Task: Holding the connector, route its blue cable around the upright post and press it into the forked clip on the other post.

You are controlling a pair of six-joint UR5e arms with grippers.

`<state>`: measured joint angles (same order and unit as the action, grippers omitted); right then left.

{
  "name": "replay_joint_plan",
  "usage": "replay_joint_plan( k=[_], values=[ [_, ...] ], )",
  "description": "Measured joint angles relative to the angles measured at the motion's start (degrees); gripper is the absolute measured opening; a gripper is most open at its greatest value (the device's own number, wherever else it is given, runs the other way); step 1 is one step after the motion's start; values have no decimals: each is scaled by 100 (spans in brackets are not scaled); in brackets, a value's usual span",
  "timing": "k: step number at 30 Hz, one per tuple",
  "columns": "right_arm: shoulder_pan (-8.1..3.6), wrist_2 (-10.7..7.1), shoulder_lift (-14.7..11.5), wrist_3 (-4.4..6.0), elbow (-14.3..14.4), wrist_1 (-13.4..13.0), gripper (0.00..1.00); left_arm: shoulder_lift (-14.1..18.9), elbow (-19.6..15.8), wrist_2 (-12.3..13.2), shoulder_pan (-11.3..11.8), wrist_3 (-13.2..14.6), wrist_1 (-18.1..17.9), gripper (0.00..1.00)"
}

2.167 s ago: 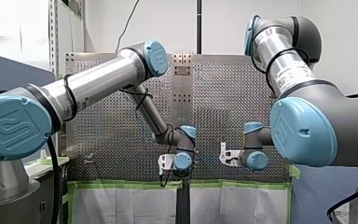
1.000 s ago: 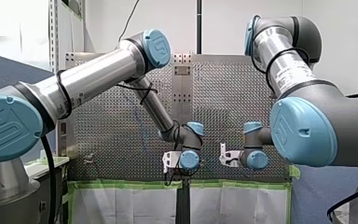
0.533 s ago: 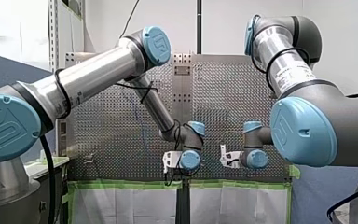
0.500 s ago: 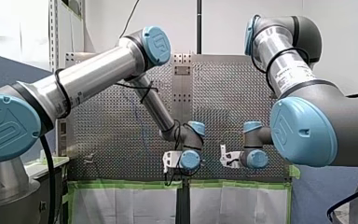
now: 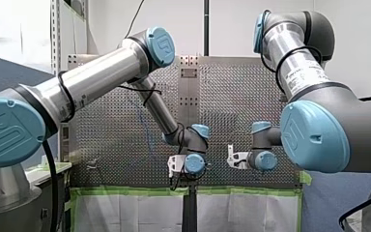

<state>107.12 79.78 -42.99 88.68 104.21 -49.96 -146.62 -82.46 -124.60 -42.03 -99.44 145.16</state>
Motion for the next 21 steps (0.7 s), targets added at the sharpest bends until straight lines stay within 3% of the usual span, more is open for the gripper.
replay_joint_plan(
  k=[8,21],
  values=[
    [14,-254,1,143,-53,-61,0,-1,8,244,158,86,-188,5],
    [-20,-279,4,231,-131,-168,0,-9,13,475,407,188,-198,5]
  ],
)
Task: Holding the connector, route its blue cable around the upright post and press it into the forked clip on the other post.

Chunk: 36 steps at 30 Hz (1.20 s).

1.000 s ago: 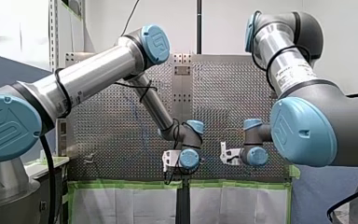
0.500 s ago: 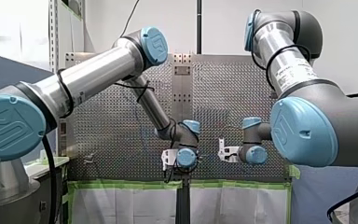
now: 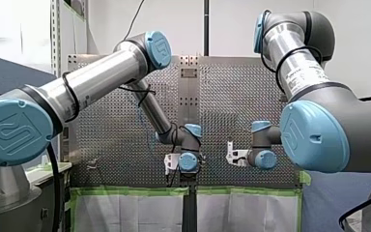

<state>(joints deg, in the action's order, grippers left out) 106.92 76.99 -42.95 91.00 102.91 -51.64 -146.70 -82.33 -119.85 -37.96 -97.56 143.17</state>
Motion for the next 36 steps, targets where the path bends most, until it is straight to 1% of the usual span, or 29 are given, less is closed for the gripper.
replay_joint_plan(
  k=[8,14,21,28,36],
  values=[
    [-6,10,5,7,-1,8,0,-35,-1,-14,16,11,8,5],
    [8,10,7,-7,-2,39,0,-39,-1,-8,2,17,5,5],
    [22,10,12,-1,-1,24,0,-84,1,89,30,24,31,5],
    [32,15,24,-26,1,59,0,-164,5,115,48,27,29,5],
    [14,45,33,-12,1,26,0,-167,70,196,95,11,44,5]
  ],
)
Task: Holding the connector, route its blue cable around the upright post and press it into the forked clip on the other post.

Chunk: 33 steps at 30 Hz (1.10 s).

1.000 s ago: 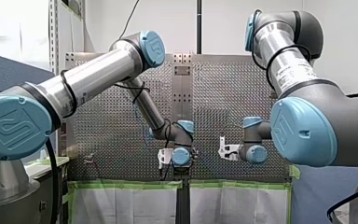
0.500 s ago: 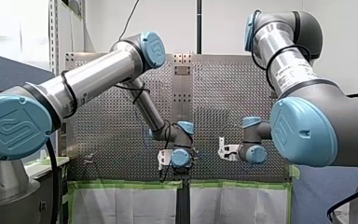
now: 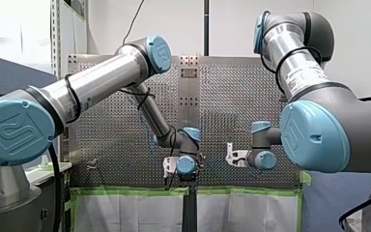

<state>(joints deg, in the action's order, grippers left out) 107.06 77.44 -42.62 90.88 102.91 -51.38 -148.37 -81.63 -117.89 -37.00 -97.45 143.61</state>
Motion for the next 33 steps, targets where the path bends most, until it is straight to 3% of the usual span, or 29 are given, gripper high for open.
replay_joint_plan(
  k=[14,33],
  values=[
    [-30,7,9,238,-9,-335,0,-5,142,145,104,-2,101,5],
    [-134,22,40,350,-274,-250,0,-3,426,317,225,-2,395,5]
  ],
)
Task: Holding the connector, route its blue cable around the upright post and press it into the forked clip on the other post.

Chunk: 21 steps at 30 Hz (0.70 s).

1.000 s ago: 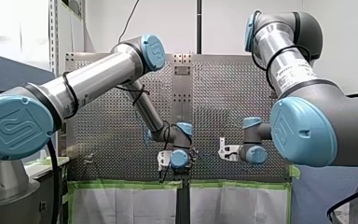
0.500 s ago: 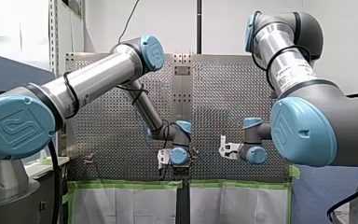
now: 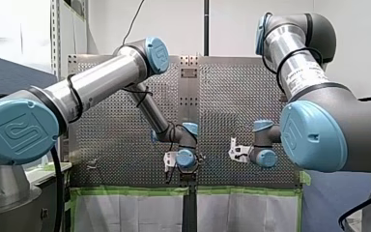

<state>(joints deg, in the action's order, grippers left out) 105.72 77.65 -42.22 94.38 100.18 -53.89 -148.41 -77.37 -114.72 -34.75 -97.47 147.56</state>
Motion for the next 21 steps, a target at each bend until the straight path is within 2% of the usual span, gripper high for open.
replay_joint_plan(
  k=[13,15,16,18,19,21],
  values=[
    [-44,23,41,-7,-114,34,0,1,81,24,69,8,80,5],
    [-45,22,44,-11,-115,35,0,2,81,31,71,8,83,23],
    [-45,23,47,-15,-115,35,0,2,82,47,74,8,86,23],
    [-44,23,53,-17,-115,35,0,2,82,82,77,9,85,35],
    [-42,24,55,-15,-115,35,0,2,83,117,77,9,80,35],
    [-40,24,57,-11,-116,35,0,2,83,183,75,12,70,45]
  ],
)
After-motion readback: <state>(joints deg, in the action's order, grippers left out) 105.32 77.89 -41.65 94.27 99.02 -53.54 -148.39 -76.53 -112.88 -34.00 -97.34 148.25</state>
